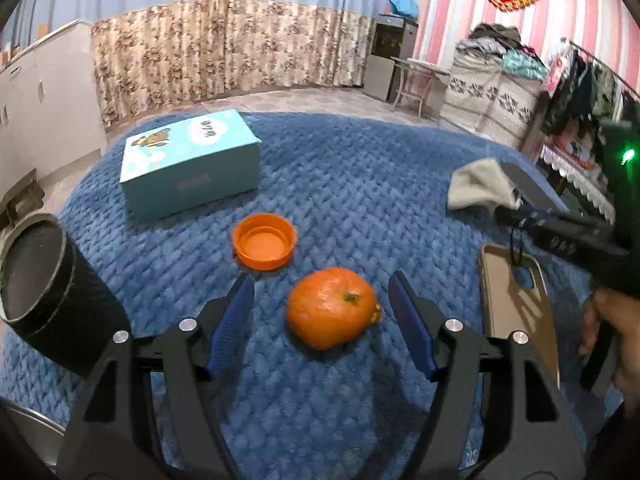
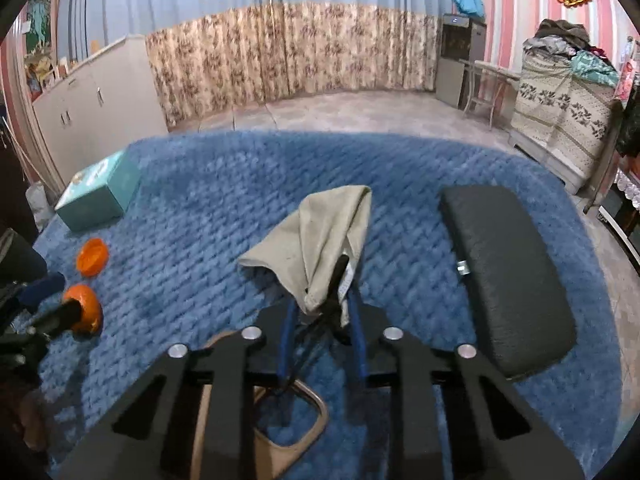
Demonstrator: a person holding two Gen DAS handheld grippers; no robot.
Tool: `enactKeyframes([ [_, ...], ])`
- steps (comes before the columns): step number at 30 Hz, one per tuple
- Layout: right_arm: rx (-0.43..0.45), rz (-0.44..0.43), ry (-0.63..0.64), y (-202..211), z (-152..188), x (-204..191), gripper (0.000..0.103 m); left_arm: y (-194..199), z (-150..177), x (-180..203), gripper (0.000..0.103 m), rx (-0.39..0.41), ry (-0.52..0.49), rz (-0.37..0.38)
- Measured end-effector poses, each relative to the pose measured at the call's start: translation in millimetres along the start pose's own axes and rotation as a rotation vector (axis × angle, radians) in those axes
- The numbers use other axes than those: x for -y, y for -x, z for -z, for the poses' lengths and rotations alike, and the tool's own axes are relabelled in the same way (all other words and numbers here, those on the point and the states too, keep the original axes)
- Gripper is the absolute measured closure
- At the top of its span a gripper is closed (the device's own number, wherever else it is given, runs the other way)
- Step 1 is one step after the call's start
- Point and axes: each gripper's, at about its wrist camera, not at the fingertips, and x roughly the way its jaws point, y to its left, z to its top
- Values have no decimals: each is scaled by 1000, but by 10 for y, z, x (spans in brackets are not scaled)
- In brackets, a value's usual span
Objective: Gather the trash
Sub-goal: 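Carry the orange fruit and beige cloth with both tools over the basket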
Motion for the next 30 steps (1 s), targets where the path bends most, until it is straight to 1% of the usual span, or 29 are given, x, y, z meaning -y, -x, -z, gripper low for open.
enactKeyframes([
  [2,15,1,-14,77,26,43,81,-7,5,4,36,-6,-4,12],
  [3,21,6,-24,134,54,75,81,-25,5,-3,41,-15,-2,17],
  [4,27,10,-31,184,80,107,81,-40,5,-7,45,-24,0,20],
  [5,32,15,-39,232,107,136,81,-61,7,-10,52,-36,2,25],
  [6,37,21,-45,285,135,157,81,-80,9,-10,55,-46,2,30],
  [10,65,46,-76,574,272,291,81,-85,13,25,56,-48,-11,24],
  [11,74,56,-82,654,312,324,81,-96,15,41,59,-53,-19,21],
  [15,107,87,-118,972,447,477,81,-98,14,93,61,-54,-38,6],
  [22,153,153,-178,1515,753,709,81,-99,10,93,63,-55,-38,6],
  [28,161,231,-207,1878,1064,920,81,-61,9,117,69,-41,-44,1],
  [30,171,254,-235,1986,1179,1035,81,-50,6,133,71,-39,-49,-13],
])
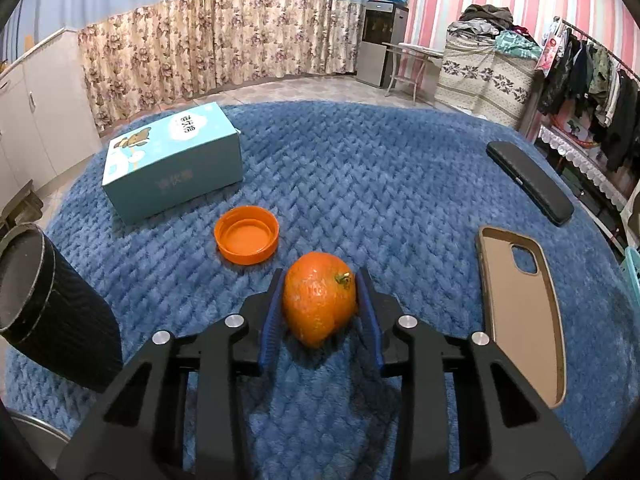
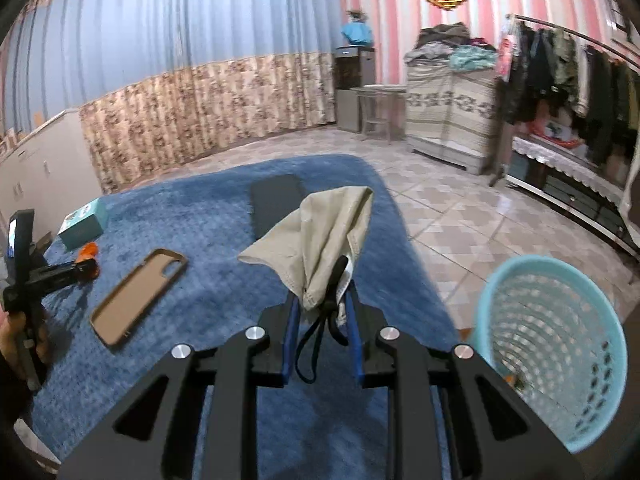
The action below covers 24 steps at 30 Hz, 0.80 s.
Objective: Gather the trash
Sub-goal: 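Carry the orange fruit and beige cloth with both tools over the basket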
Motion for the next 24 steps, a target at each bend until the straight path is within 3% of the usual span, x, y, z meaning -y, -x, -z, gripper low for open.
enactKeyframes([
  [4,16,31,-61,119,81,317,81,69,-15,55,75,17,-20,-36],
  [10,43,108,-87,230,86,667,81,214,-59,226,77,55,-31,-18],
  [16,62,178,-139,300,87,949,81,365,-118,591,77,94,-67,55],
  [24,81,241,-205,407,98,1267,81,666,-300,1360,77,161,-143,214],
])
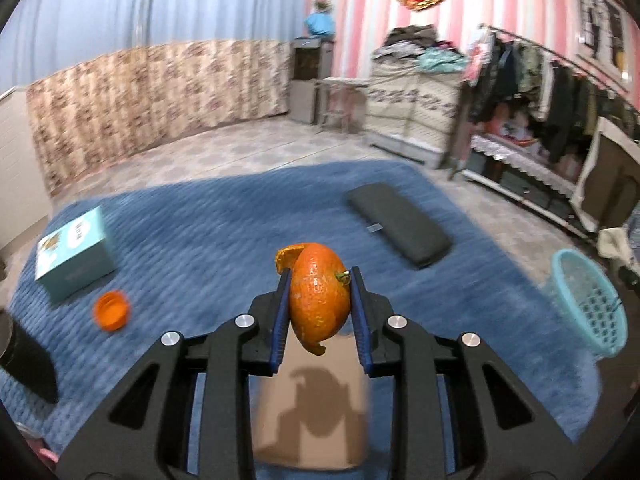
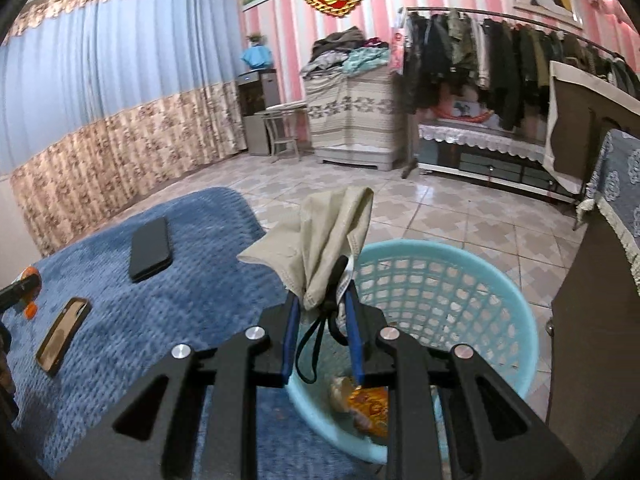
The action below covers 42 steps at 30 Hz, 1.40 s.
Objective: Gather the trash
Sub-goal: 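Carry the orange fruit and beige cloth with both tools over the basket, then open the left tool to drop the orange fruit into the basket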
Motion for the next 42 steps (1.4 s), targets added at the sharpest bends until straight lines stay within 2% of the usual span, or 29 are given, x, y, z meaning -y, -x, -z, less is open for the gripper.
enactKeyframes([
  [9,4,69,-26,-56,-34,313,81,-39,-185,1036,77,34,-90,155],
  [15,-7,125,-105,-116,-3,665,81,-157,-180,1690,77,34,-134,230],
  [22,-25,154,-129,-181,46,806,81,-354,-90,2449,77,28,-206,311],
  [31,-49,180,-155,-297,22,956,81,-621,24,3165,77,-1,-266,386],
  [37,-58,206,-169,-312,47,988,81,-743,96,3491,76,-22,-313,419],
  [40,-56,214,-174,-315,38,999,81,-789,137,3544,72,-43,-327,428],
  [41,-55,215,-174,-316,37,1000,81,-787,146,3551,66,-43,-336,428],
  [42,-54,216,-173,-322,33,992,81,-780,144,3544,52,-40,-342,424],
])
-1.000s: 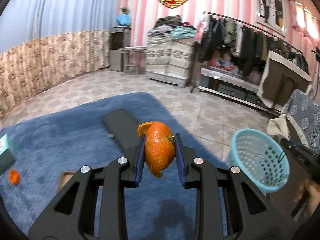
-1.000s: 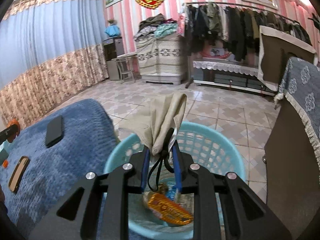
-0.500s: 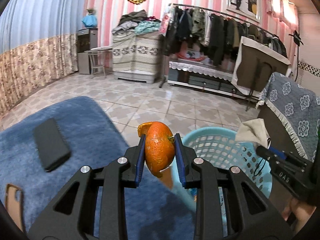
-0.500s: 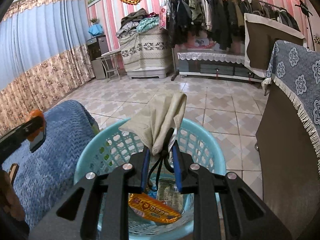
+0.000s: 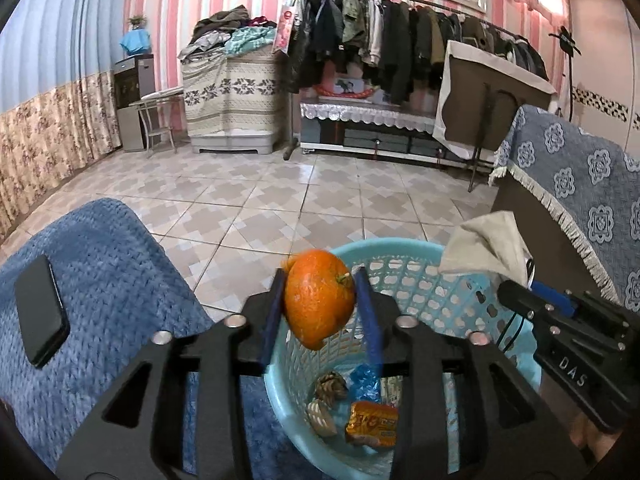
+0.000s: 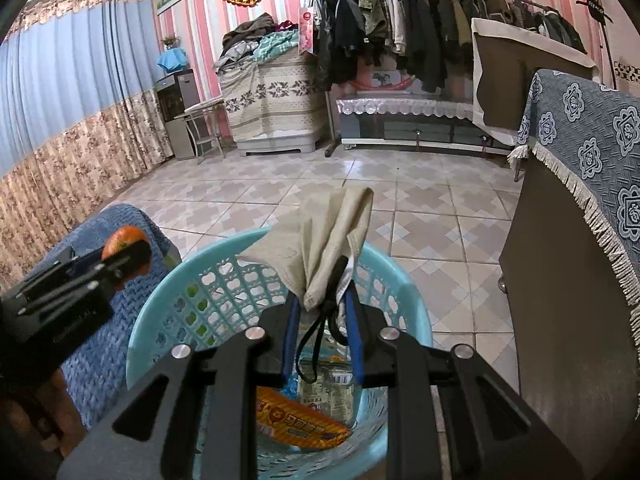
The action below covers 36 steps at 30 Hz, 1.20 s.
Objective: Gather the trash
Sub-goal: 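Open the left tool to drop the orange fruit into the basket, then open the right tool to drop the beige cloth into the basket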
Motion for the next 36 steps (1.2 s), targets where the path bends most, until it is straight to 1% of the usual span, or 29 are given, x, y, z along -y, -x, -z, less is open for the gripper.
enactKeyframes([
  [1,0,-1,1,1,1,3,81,16,1,-4,44,6,-2,-9],
  [2,0,-1,0,2,3,9,81,45,-2,-19,33,16,-2,-21],
  [3,0,-1,3,-1,0,3,81,68,-10,-33,28,20,-3,-27],
  [7,0,-1,0,5,2,0,81,180,-25,-156,20,29,11,-70],
  [9,1,-2,8,-1,2,-18,81,284,-21,-282,13,42,29,-100],
  [11,1,-2,12,-13,-12,-58,80,384,-19,-407,10,52,50,-128],
  [14,9,6,25,-26,-23,-113,77,564,9,-637,7,64,93,-168],
  [15,12,12,34,-33,-28,-136,70,640,28,-727,6,69,106,-188],
  [16,14,14,37,-36,-43,-162,58,707,44,-805,6,73,115,-204],
  [17,19,18,36,-32,-47,-184,51,769,62,-872,6,77,121,-219],
  [18,26,19,31,-26,-53,-193,40,870,99,-976,6,87,131,-248],
  [19,29,18,30,-20,-52,-204,33,931,116,-1043,6,91,136,-264],
  [20,34,22,33,-12,-58,-218,31,1003,142,-1118,6,94,144,-280],
  [21,38,25,39,-6,-55,-238,27,1109,185,-1228,6,97,159,-302],
  [22,41,30,51,6,-61,-263,21,1183,214,-1305,6,96,174,-314],
  [24,55,43,68,40,-65,-315,13,1329,278,-1456,6,90,205,-329],
  [30,95,77,107,176,-51,-462,4,1821,536,-1792,6,91,239,-430],
  [34,78,62,150,191,21,-618,4,2140,737,-1987,6,78,269,-477],
  [36,71,36,164,203,63,-698,4,2311,860,-2099,6,71,291,-499],
])
